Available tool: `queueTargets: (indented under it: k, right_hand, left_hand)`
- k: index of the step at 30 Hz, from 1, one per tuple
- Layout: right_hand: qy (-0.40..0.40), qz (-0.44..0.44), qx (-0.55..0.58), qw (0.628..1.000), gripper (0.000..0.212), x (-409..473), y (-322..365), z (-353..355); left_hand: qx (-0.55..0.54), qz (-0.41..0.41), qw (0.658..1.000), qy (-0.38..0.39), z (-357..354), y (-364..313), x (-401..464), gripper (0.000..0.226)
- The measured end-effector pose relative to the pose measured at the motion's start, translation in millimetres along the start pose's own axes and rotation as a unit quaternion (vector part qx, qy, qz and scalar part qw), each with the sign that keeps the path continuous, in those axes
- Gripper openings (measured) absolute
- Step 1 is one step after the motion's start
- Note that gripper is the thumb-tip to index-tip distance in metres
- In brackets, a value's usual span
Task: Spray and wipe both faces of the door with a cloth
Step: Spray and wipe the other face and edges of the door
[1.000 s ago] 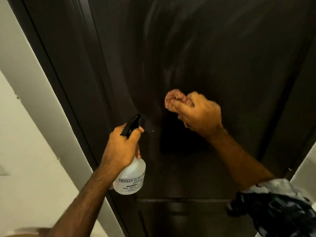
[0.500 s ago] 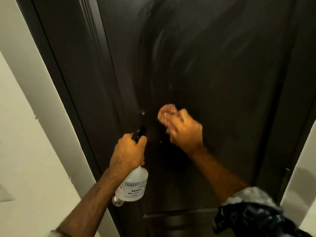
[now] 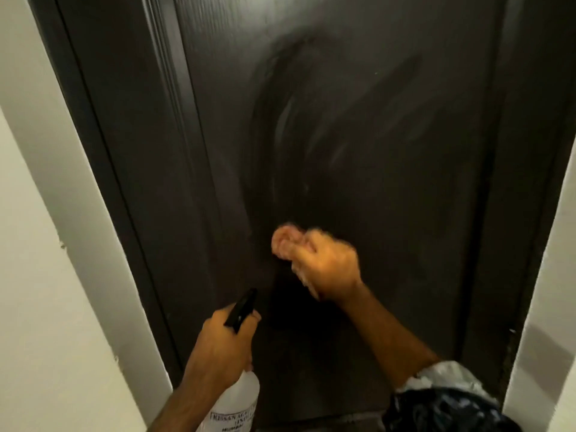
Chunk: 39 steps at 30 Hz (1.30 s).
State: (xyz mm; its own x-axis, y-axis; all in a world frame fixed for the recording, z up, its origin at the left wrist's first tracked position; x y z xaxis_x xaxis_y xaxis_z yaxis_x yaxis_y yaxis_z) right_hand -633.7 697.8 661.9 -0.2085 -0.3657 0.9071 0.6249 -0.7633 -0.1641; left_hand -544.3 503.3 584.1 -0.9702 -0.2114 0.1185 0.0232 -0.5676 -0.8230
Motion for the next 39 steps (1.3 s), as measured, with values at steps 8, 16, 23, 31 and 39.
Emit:
queueTargets:
  k: [8,16,23,31,39]
  right_hand:
    - [-0.140,-0.222,-0.002,0.965,0.030,97.4,-12.0,32.5]
    - [0.086,0.041,0.008,0.995,0.040,-36.4,89.9,-75.3]
    - [0.354,0.110,0.008,0.929,0.047,-194.3,86.8,-118.3]
    - [0.136,-0.018,-0.019,0.990,0.039,-32.0,-10.2,-11.7]
    - [-0.136,-0.213,0.023,0.967,0.035,140.5,-35.4,66.5]
  left_hand:
    - [-0.007,-0.028,0.999,-0.018,18.0,8.7,-7.8,0.017]
    - [-0.007,-0.030,0.999,-0.044,17.5,6.7,-9.9,0.019]
    - [0.003,-0.033,0.999,-0.021,8.4,4.0,-16.6,0.021]
    - [-0.022,-0.029,0.994,0.105,12.3,-13.0,-17.8,0.017]
    - [-0.069,-0.042,0.993,-0.082,66.2,-0.1,-14.0,0.022]
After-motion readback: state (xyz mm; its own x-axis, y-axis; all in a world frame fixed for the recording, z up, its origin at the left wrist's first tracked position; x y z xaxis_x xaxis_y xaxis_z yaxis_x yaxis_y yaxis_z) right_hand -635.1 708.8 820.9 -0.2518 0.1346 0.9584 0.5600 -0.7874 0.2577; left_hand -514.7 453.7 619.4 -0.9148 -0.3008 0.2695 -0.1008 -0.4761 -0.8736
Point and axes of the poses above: each hand's wrist, its own x-axis towards the middle knuckle, its own z-axis out of the back of the hand, y = z × x, the point moved 9 cm from there along x, towards the middle knuckle, and after that the axes turned 5 degrees about x, right-handed, at the moved point
